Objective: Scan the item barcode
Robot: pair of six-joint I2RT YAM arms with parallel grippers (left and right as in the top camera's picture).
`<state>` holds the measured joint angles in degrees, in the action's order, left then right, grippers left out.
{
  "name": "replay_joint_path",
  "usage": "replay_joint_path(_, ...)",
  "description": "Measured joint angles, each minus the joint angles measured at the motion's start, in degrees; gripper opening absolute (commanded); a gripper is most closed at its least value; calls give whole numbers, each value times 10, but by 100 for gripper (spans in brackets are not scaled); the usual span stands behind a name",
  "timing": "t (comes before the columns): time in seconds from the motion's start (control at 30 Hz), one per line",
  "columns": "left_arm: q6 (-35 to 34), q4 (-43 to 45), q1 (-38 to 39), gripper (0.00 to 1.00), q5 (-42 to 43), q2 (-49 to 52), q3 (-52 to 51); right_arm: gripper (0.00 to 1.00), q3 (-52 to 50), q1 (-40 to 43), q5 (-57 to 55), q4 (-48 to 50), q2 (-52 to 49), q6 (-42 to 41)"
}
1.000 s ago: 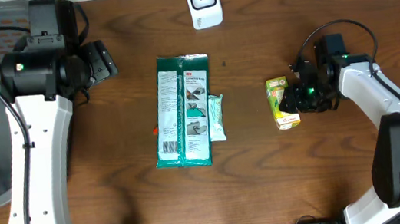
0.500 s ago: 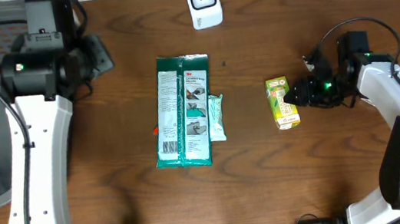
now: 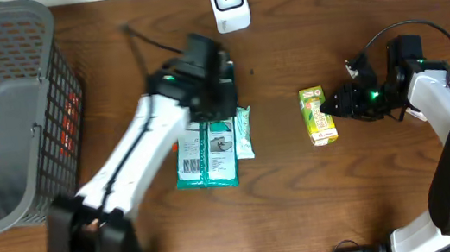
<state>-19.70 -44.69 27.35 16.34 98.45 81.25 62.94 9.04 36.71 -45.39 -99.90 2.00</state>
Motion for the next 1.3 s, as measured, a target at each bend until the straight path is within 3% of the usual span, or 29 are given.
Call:
replay_joint_path(0.27, -13, 166, 95, 7, 28, 114, -2, 47, -36, 0, 1, 29, 2, 2)
replay_joint_path(0.5, -13, 256, 134, 8, 33, 167, -2, 48, -86, 0, 2, 128, 2, 2)
replay_joint_path(0.87, -15, 296, 151, 8, 35, 212, -2, 47, -153, 0, 4, 233, 2, 1)
replay_joint_path(1.3, -15, 331, 152, 8, 35, 228, -2, 46, -164, 0, 57, 258, 3, 1)
